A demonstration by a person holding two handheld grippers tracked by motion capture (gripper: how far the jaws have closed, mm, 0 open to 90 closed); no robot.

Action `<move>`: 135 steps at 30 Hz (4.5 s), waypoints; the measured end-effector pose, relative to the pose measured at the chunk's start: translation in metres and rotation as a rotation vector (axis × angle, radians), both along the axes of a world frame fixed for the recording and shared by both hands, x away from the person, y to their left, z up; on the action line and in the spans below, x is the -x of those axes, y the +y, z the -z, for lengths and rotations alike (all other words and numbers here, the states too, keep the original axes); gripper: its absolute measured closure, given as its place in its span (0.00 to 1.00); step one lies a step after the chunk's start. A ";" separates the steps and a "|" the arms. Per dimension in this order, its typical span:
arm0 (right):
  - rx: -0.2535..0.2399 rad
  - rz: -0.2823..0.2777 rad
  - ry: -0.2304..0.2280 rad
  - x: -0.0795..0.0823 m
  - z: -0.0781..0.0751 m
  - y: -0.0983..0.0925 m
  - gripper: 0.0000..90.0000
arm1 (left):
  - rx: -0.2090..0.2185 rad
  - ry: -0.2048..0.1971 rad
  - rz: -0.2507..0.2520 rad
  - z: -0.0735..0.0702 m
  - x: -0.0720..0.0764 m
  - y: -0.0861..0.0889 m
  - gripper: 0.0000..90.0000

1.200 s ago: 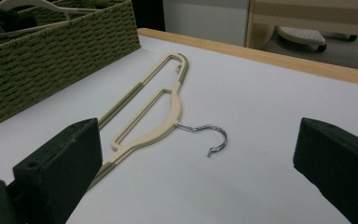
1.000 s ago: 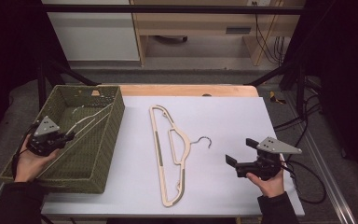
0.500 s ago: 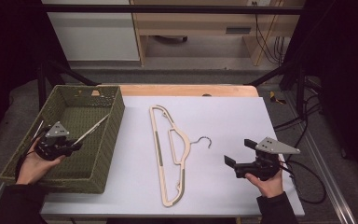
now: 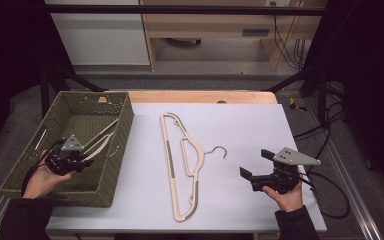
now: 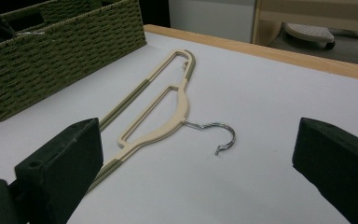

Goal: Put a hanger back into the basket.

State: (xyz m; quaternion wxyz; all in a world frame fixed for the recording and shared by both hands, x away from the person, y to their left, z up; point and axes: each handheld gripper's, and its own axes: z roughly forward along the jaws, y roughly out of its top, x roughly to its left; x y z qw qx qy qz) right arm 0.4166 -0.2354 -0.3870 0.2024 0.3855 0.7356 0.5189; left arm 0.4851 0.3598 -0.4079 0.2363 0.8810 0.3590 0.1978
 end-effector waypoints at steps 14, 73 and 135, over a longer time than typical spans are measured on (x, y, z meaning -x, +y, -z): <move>0.000 -0.002 0.001 0.000 0.000 0.000 0.03 | 0.028 -0.017 0.015 -0.006 0.002 0.002 0.77; 0.111 -0.074 0.189 -0.021 0.044 0.123 0.10 | 0.578 -0.380 0.029 -0.047 0.082 -0.092 0.08; 0.247 0.018 0.467 -0.038 0.076 0.111 0.77 | 0.575 -0.396 -0.022 -0.050 0.079 -0.070 0.08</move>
